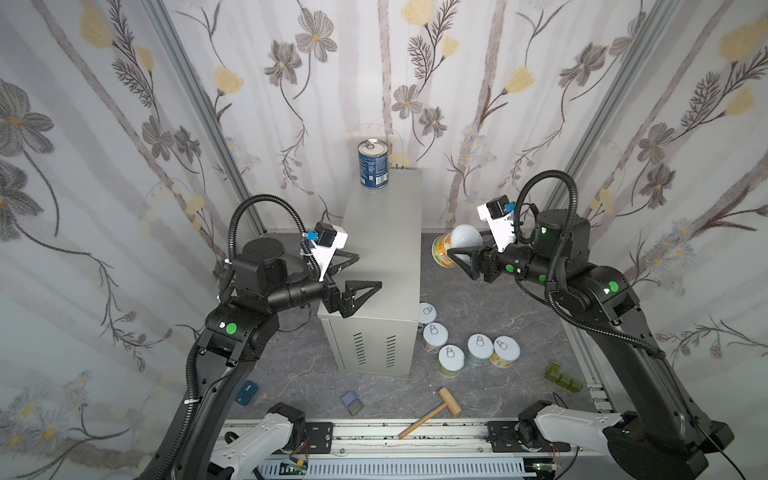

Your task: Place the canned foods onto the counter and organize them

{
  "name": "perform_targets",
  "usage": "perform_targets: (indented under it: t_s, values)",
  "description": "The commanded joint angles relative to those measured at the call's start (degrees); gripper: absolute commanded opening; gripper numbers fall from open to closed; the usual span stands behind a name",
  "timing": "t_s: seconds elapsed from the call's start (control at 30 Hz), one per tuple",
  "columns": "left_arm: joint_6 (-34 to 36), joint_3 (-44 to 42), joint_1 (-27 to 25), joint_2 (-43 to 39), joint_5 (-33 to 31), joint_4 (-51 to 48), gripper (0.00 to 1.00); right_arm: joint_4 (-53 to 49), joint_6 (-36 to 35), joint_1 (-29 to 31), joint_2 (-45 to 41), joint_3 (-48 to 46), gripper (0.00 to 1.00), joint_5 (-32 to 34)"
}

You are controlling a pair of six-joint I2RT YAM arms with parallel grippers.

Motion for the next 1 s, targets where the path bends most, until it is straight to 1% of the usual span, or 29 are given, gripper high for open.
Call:
perform_targets:
  t_s: [0.0, 0.1, 0.2, 0.27, 0.33, 0.4, 0.57, 0.63, 0.73, 0.83, 0.9, 0.97]
  values:
    - [6.0, 3.8, -3.9, 2.2, -3.8, -3.1, 1.00, 1.9, -1.7, 0.0, -0.9, 1.3, 0.28, -11.2]
    - [9.7, 6.7, -8.7, 5.4, -8.7, -5.8, 1.00, 2.5, -1.2, 0.0, -2.1, 1.2, 0.28, -17.3]
    - [11.5, 8.0, -12.0, 7.3, -11.5, -5.7, 1.00, 2.6, -0.3, 0.1, -2.8, 1.2, 0.28, -22.4]
    - [13.3, 8.4, -14.8, 7.9, -13.6, -5.6, 1.00, 2.3, -0.2, 0.2, -3.2, 0.9, 0.28, -24.8]
    - [16.2, 9.7, -18.5, 8.9, -17.0, -7.0, 1.00, 1.8, 0.0, 0.4, -3.5, 0.4, 0.28, -26.2]
    - [18.8, 10.5, -21.8, 9.6, -19.5, -8.3, 1.00, 0.9, -0.3, 0.7, -3.6, 0.1, 0.28, -26.4]
    - [22.1, 10.7, -27.8, 10.5, -22.4, -7.5, 1.00, 0.7, -0.3, 1.9, -4.2, -1.1, 0.28, -26.4]
    - [23.5, 11.9, -30.0, 12.2, -25.5, -8.2, 1.00, 0.7, 0.0, 2.9, -4.5, -1.4, 0.28, -26.3]
    - [25.3, 12.7, -32.7, 14.1, -29.2, -8.2, 1.00, 0.3, 0.1, 4.0, -4.9, -1.5, 0.28, -25.5]
    - [26.1, 11.9, -34.0, 14.5, -32.0, -6.2, 0.99, 0.2, 0.5, 4.8, -5.5, -1.7, 0.28, -24.9]
    - [26.4, 11.0, -34.3, 14.2, -32.9, -4.7, 0.92, 0.2, 0.8, 5.5, -5.8, -1.8, 0.28, -24.5]
    - [26.5, 10.0, -34.4, 13.6, -33.2, -3.1, 0.82, 0.3, 0.9, 5.9, -6.2, -2.0, 0.28, -23.8]
